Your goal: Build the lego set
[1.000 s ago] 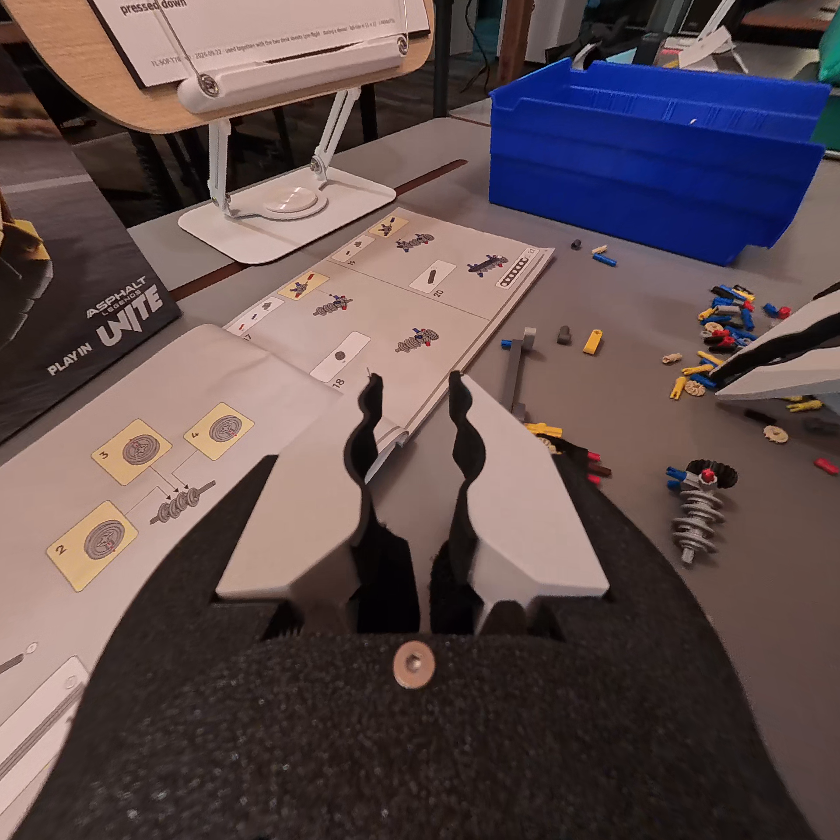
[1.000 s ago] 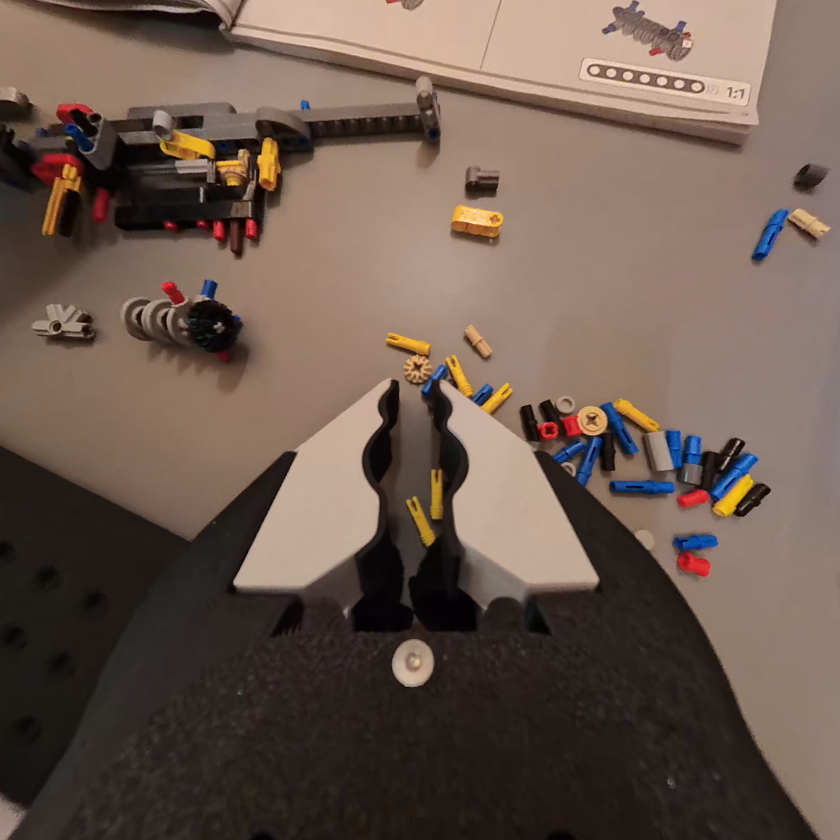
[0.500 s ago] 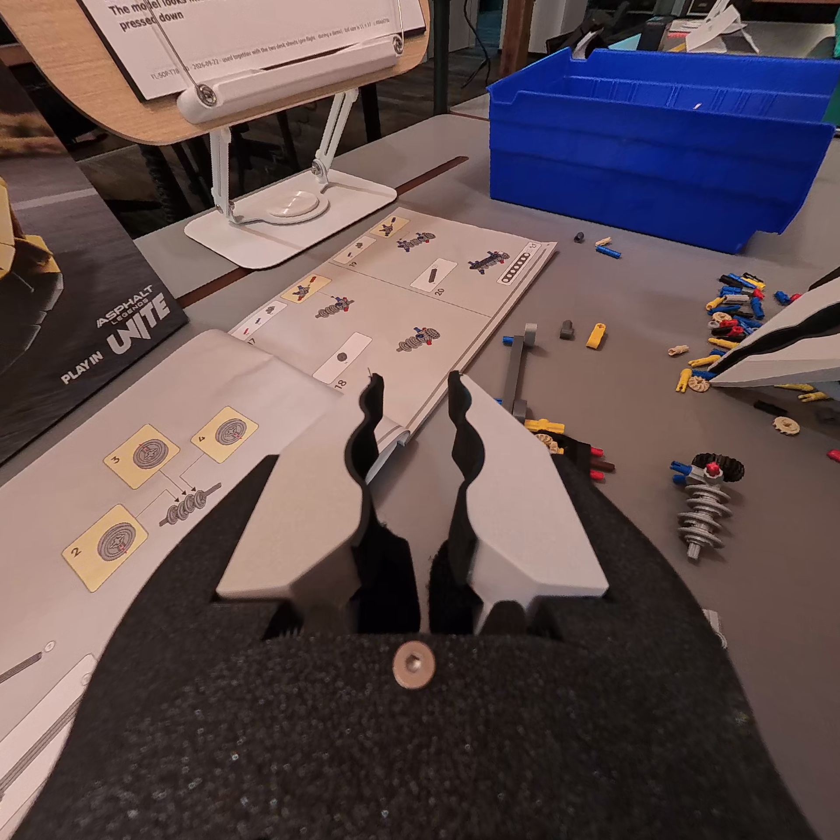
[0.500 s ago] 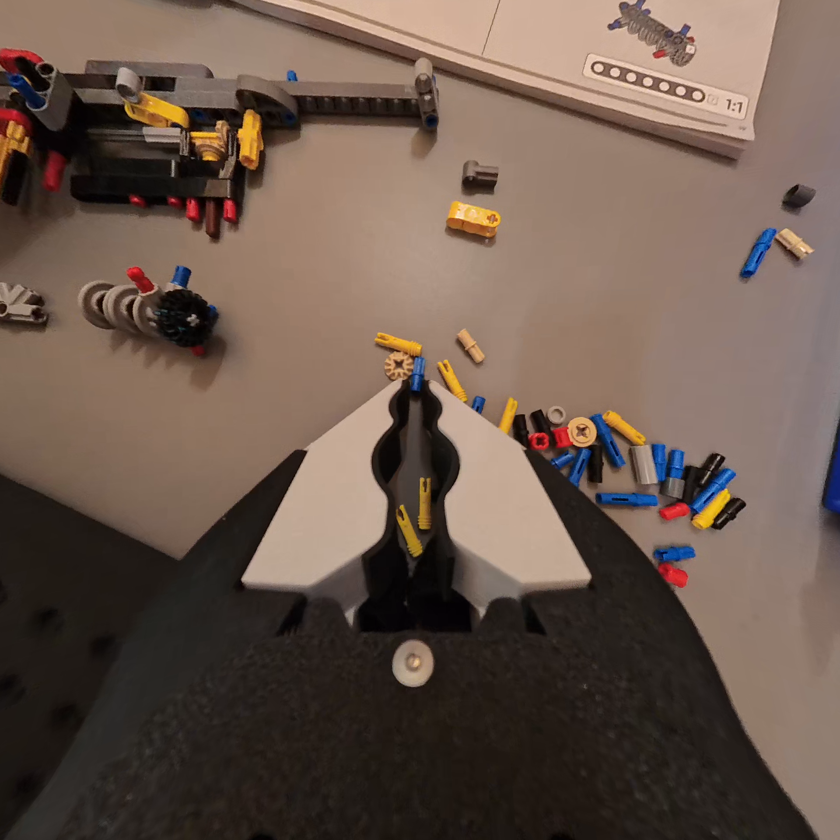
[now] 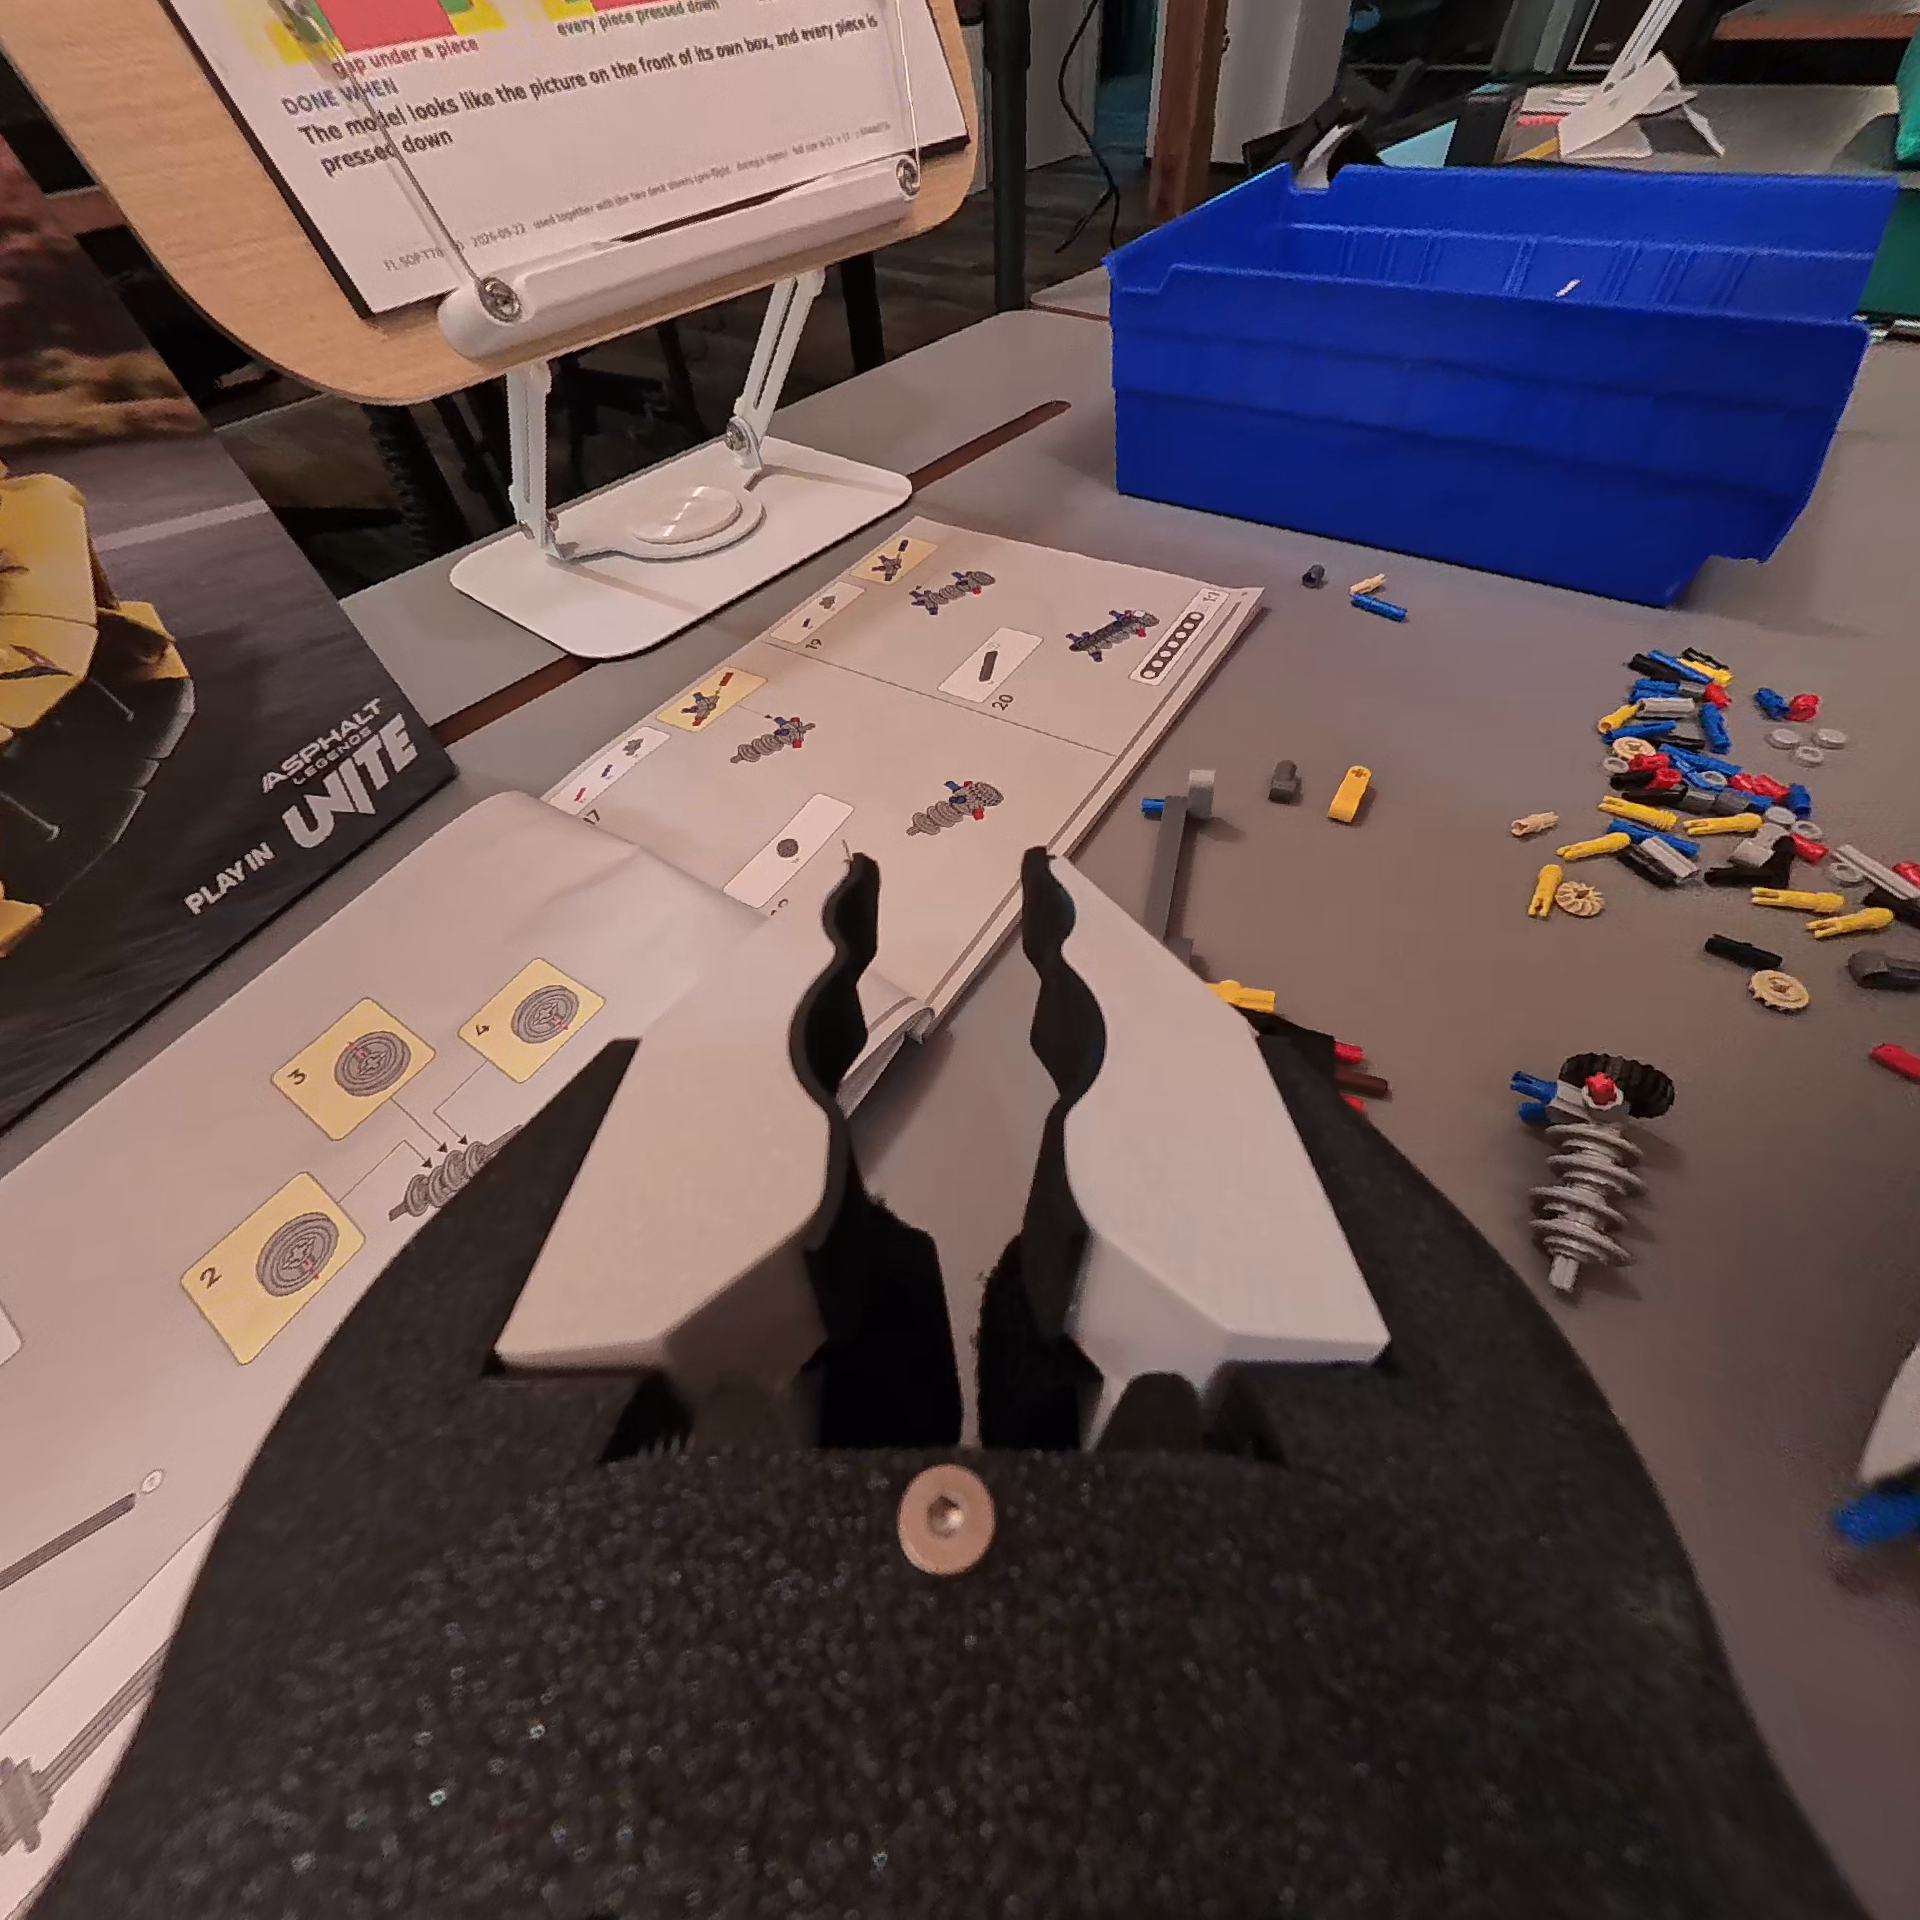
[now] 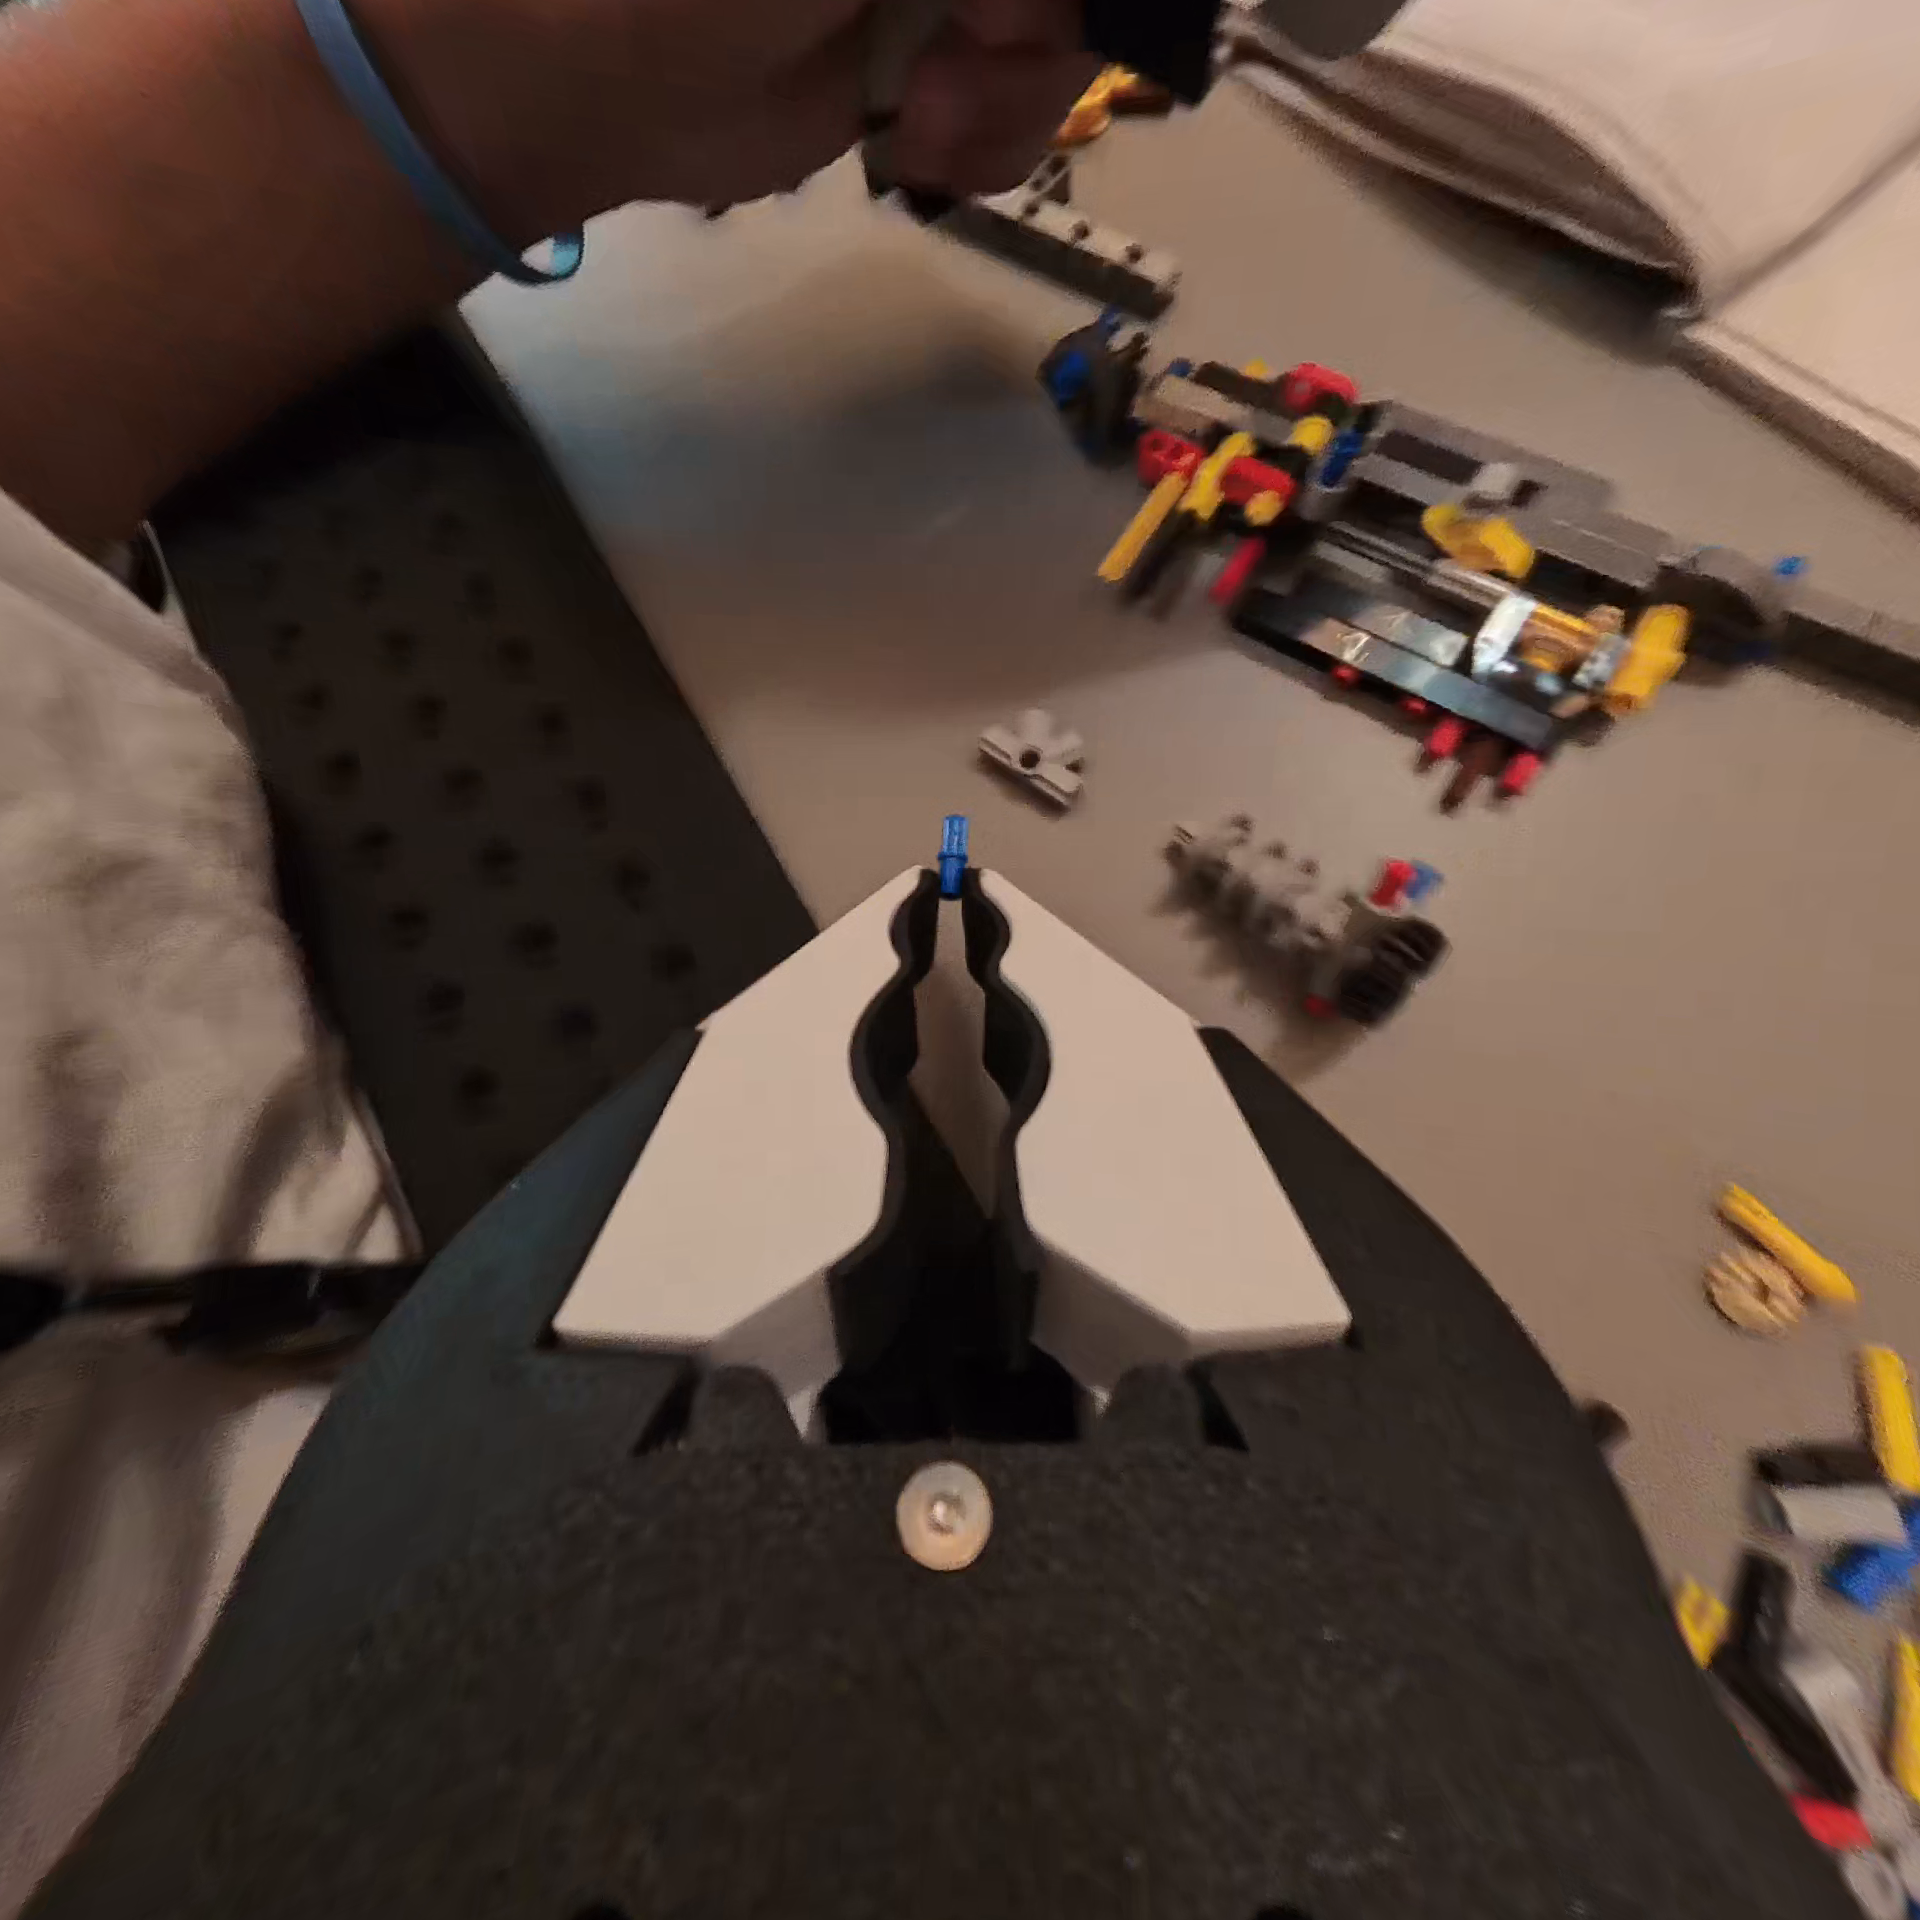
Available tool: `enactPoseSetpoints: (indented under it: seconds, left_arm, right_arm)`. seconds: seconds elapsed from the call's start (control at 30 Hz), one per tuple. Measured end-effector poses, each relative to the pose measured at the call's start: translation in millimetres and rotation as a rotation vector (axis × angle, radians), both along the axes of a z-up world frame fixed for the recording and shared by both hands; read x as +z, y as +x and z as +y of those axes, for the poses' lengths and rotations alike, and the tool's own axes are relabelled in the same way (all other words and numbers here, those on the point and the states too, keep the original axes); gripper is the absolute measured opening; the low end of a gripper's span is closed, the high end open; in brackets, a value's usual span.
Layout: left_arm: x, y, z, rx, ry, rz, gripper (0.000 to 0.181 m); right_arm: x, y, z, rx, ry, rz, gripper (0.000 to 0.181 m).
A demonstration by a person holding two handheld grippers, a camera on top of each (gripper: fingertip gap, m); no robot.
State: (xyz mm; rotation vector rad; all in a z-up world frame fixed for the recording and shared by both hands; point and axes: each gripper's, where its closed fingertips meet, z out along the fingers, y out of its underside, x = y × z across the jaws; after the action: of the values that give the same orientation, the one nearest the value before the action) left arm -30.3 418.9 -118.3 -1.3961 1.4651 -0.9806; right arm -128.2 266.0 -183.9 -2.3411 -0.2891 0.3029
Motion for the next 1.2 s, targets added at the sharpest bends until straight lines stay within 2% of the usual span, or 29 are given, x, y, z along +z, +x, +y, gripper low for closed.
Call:
enactPoseSetpoints:
  seconds: [0.17, 0.43, 0.57, 0.67, 0.73, 0.8, 0.87, 0.93, 1.0, 1.13, 1.2]
  left_arm:
    - [1, 0, -3, 0.0, 0.024, -0.002, 0.025]
    - [2, -1, -1, 0.01, 0.019, 0.002, 0.025]
    - [1, 0, -3, 0.005, 0.019, 0.007, 0.025]
    - [-1, 0, -5, 0.002, 0.028, 0.014, 0.025]
    - [-3, 1, -5, 0.002, 0.035, 0.022, 0.026]
    - [-3, 1, -4, 0.004, 0.039, 0.02, 0.026]
    - [-3, 1, -5, 0.002, 0.032, 0.02, 0.026]
    - [-3, 2, -6, -0.002, 0.028, 0.02, 0.025]
    - [-5, 2, -7, -0.007, 0.029, 0.025, 0.025]
    - [-6, 3, -10, -0.014, 0.044, 0.03, 0.025]
    - [-7, 3, -9, -0.01, 0.049, 0.033, 0.026]
  right_arm:
    - [-14, -13, 18, 0.04, -0.068, -0.059, 0.004]
    - [-25, -1, 20, 0.006, -0.147, -0.07, 0.004]
    - [-24, 0, 21, 0.001, -0.148, -0.04, 0.004]
    - [-14, 10, 15, -0.038, -0.101, -0.039, 0.012]
    - [3, 38, 0, -0.144, -0.021, -0.044, 0.012]
    - [15, 96, -30, -0.363, 0.036, -0.091, 0.013]
    - [18, 157, -73, -0.591, 0.049, -0.151, 0.013]
    - [11, 192, -110, -0.714, 0.015, -0.166, 0.015]
    - [4, 203, -125, -0.738, -0.013, -0.153, 0.015]
    - [-7, 195, -116, -0.694, -0.022, -0.081, 0.015]
    - [-14, 195, -115, -0.691, -0.046, -0.104, 0.015]
